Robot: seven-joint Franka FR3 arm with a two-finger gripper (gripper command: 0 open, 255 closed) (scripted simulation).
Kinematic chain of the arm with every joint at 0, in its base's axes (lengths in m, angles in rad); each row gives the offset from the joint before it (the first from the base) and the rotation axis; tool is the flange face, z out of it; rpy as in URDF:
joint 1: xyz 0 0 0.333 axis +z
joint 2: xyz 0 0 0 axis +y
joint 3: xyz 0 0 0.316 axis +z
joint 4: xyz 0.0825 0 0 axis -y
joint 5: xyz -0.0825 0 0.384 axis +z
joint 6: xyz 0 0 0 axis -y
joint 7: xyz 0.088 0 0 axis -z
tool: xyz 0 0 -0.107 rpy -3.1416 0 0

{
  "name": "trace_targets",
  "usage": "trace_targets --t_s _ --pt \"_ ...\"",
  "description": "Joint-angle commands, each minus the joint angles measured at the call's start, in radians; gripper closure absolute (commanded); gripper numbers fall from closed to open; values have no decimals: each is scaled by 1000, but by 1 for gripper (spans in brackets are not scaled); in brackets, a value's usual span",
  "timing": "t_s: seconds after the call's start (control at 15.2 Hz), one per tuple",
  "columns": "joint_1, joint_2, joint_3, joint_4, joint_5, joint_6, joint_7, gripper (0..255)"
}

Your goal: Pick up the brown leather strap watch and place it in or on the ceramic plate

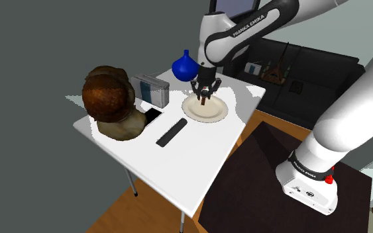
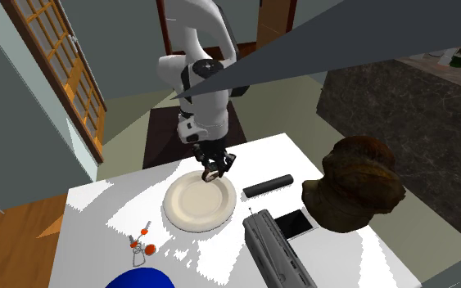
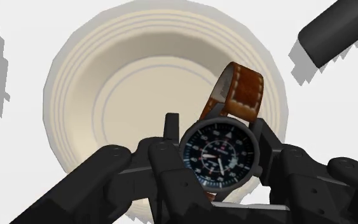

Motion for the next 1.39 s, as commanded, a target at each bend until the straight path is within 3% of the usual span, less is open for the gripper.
trace_targets --t_s 0.0,0.13,1.06,1.32 --pt "-26 18 -29 23 -10 -6 -49 255" --pt "-55 50 -60 62 -23 -13 -101 255" --pt "-54 189 -64 8 -73 175 -63 255" --pt "-54 190 -64 8 -73 177 -63 255"
